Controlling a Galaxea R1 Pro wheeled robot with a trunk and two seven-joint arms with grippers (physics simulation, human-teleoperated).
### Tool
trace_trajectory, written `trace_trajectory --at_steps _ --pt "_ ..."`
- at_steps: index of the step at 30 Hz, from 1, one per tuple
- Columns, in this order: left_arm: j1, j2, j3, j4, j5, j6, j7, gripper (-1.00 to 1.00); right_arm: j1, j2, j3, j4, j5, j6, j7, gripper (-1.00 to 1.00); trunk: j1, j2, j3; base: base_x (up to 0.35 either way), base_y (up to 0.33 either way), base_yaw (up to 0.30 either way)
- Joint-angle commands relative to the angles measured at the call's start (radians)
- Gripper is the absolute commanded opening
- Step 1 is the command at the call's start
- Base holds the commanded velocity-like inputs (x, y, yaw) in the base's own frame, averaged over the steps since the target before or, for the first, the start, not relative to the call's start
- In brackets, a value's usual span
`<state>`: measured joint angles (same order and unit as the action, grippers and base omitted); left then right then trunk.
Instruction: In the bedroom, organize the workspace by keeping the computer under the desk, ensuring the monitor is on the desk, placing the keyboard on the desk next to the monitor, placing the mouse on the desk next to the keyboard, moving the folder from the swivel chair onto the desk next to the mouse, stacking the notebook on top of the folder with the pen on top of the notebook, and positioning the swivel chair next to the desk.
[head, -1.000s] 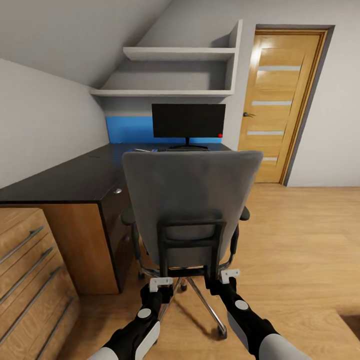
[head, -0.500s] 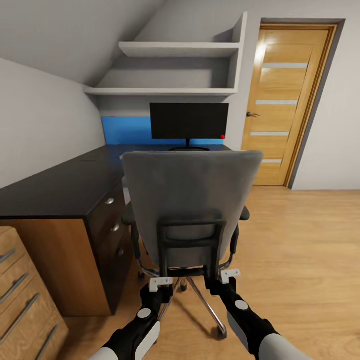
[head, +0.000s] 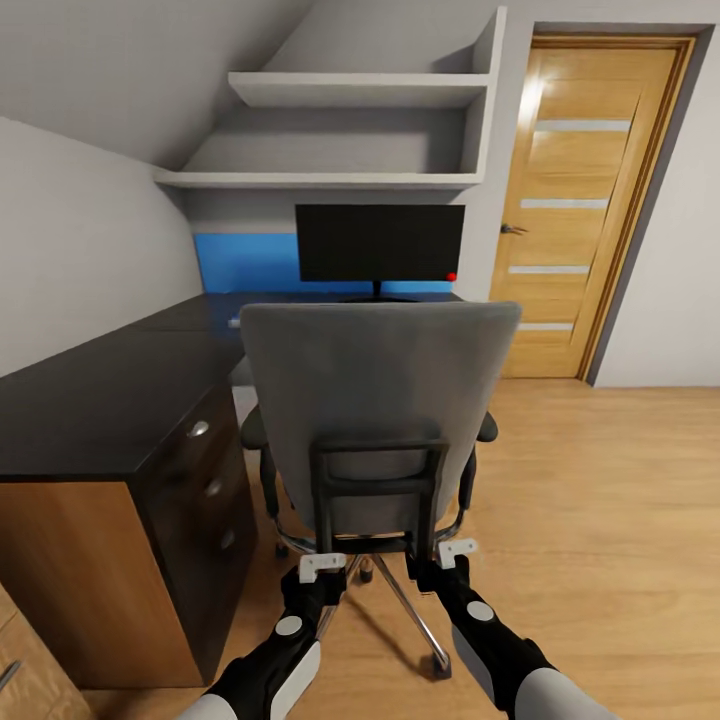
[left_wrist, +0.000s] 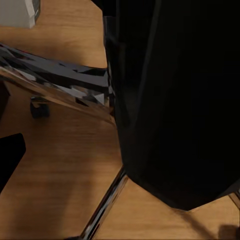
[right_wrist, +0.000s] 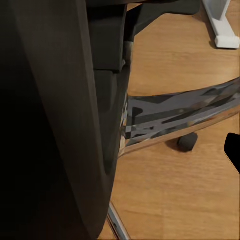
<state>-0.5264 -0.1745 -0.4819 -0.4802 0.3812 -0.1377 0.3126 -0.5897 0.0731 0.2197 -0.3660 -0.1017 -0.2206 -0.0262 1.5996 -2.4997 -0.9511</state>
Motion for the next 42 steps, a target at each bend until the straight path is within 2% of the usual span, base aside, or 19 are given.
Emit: trace_trajectory --at_steps 1,16,22,24,42 --pt "-0.001 0.000 -0.004 0.002 0.008 -0.007 0.006 1.00 -0.001 -0.001 0.006 0.001 -0.012 -0.004 -0.003 1.00 0.000 0.000 -0.001 0.322 0.000 0.000" --pt "-0.001 0.000 -0.004 0.002 0.008 -0.005 0.006 1.00 -0.001 -0.001 0.007 0.001 -0.009 -0.005 -0.003 1.00 0.000 0.000 -0.001 0.322 0.000 0.000" --pt "-0.001 0.000 -0.004 0.002 0.009 -0.005 0.006 1.00 -0.001 0.000 0.007 0.002 0.040 -0.010 -0.006 1.00 0.000 0.000 -0.001 0.322 0.000 0.000" --pt "-0.001 0.000 -0.004 0.002 0.009 -0.005 0.006 1.00 -0.001 0.000 0.007 0.002 0.045 -0.010 -0.006 1.00 0.000 0.000 -0.001 0.322 0.000 0.000" --pt "-0.001 0.000 -0.004 0.002 0.009 -0.005 0.006 1.00 -0.001 0.001 0.007 0.002 0.049 -0.010 -0.007 1.00 0.000 0.000 -0.001 0.322 0.000 0.000"
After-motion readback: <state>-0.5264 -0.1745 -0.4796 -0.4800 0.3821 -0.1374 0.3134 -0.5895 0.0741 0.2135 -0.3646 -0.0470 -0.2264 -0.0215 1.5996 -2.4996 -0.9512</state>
